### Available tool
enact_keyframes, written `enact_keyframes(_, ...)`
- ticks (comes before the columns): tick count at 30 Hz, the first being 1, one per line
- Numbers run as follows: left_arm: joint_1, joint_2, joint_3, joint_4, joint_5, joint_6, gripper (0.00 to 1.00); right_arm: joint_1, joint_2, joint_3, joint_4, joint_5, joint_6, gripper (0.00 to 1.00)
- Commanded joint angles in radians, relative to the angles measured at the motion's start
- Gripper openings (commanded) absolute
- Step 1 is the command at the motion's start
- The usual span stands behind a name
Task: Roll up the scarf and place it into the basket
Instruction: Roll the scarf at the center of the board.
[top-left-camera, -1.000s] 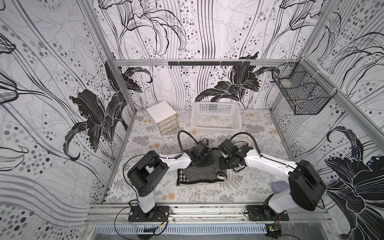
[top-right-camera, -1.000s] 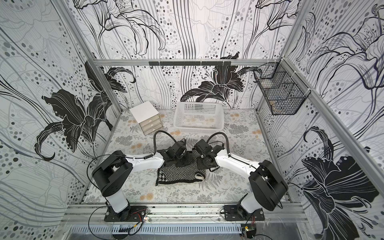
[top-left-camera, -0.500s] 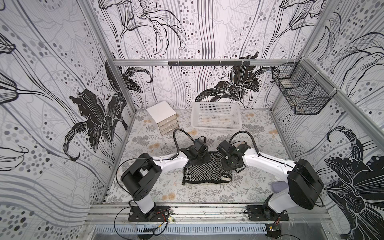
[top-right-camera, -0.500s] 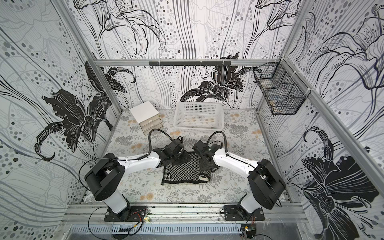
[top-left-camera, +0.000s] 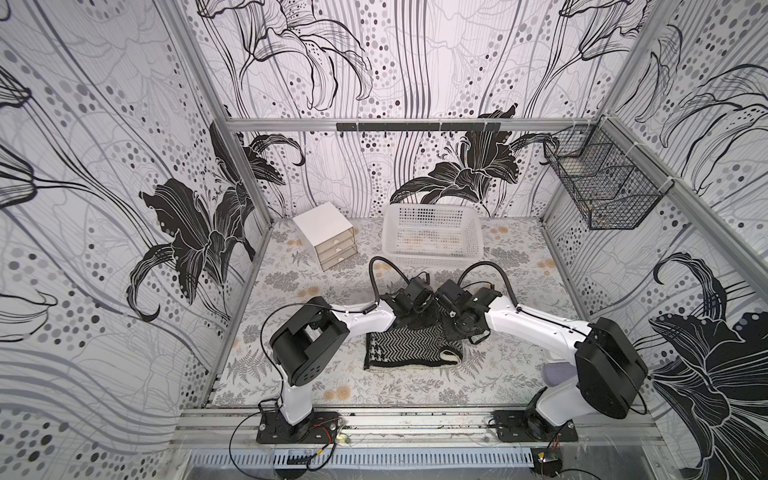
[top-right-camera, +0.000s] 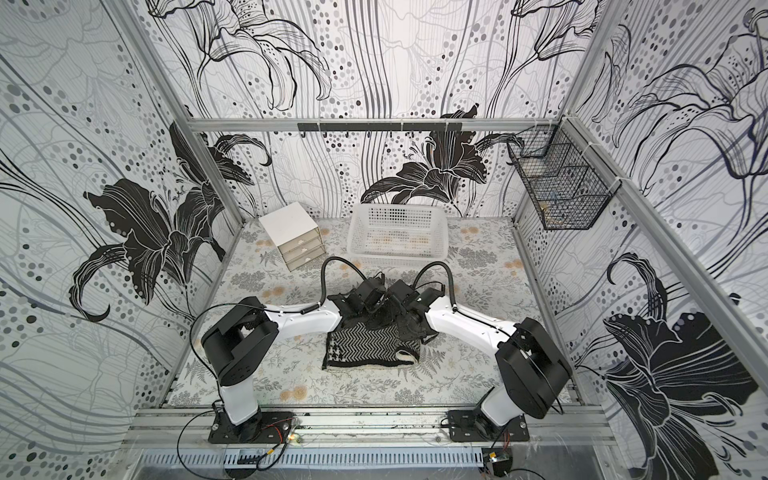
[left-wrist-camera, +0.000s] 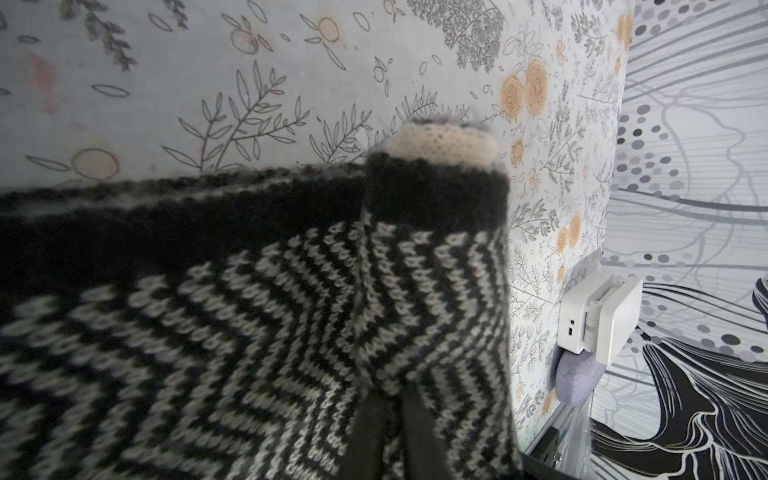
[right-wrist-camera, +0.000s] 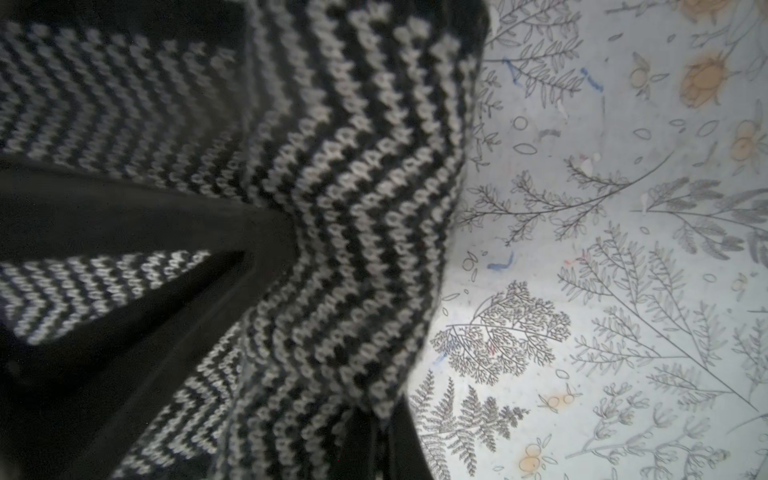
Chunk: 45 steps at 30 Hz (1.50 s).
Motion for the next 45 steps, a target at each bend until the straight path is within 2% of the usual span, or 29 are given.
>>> enact_keyframes(1, -0.003, 0.002, -0.008, 0.028, -0.004, -0.013, 0.0, 0.005, -0.031, -0.005, 0.015, -0.011, -0.001, 0.0)
enact_keyframes(8, 0.004, -0.022, -0.076, 0.057, -0.022, -0.011, 0.0, -0.009, -0.07, -0.022, 0.013, -0.013, 0.001, 0.0)
enact_keyframes(15, 0.004, -0.006, -0.073, 0.073, -0.018, -0.011, 0.0, -0.01, -0.053, -0.019, 0.03, -0.043, -0.002, 0.0)
enact_keyframes(16, 0.004, -0.009, -0.08, 0.078, -0.024, -0.016, 0.0, -0.01, -0.049, -0.016, 0.023, -0.043, -0.003, 0.02)
enact_keyframes(17, 0.009, -0.015, -0.087, 0.076, -0.032, -0.018, 0.0, -0.01, -0.052, -0.019, 0.019, -0.037, 0.001, 0.15)
enact_keyframes(18, 0.018, -0.019, -0.097, 0.073, -0.041, -0.015, 0.0, -0.013, -0.059, -0.026, 0.015, -0.03, 0.002, 0.34)
enact_keyframes(19, 0.03, -0.024, -0.105, 0.069, -0.043, -0.008, 0.0, -0.022, -0.071, -0.038, 0.01, -0.024, 0.007, 0.45)
enact_keyframes(21, 0.055, -0.033, -0.124, 0.063, -0.04, 0.006, 0.0, -0.056, -0.099, -0.073, 0.015, -0.025, 0.019, 0.5)
enact_keyframes(24, 0.079, -0.043, -0.147, 0.06, -0.024, 0.021, 0.0, -0.097, -0.118, -0.092, 0.003, 0.011, 0.027, 0.51)
enact_keyframes(29, 0.089, -0.046, -0.188, 0.084, -0.02, 0.018, 0.0, -0.102, -0.034, -0.057, -0.04, 0.085, 0.022, 0.5)
enact_keyframes(35, 0.09, -0.028, -0.206, 0.132, 0.009, 0.024, 0.0, -0.121, 0.062, -0.059, 0.159, -0.085, -0.077, 0.51)
enact_keyframes(38, 0.09, -0.024, -0.216, 0.157, 0.027, 0.036, 0.0, -0.168, 0.095, -0.055, 0.254, -0.236, -0.135, 0.5)
enact_keyframes(42, 0.091, -0.028, -0.23, 0.162, 0.02, 0.046, 0.0, -0.25, 0.142, -0.055, 0.32, -0.508, -0.193, 0.49)
enact_keyframes(45, 0.093, -0.029, -0.241, 0.165, 0.008, 0.043, 0.0, -0.268, 0.168, -0.062, 0.339, -0.637, -0.21, 0.49)
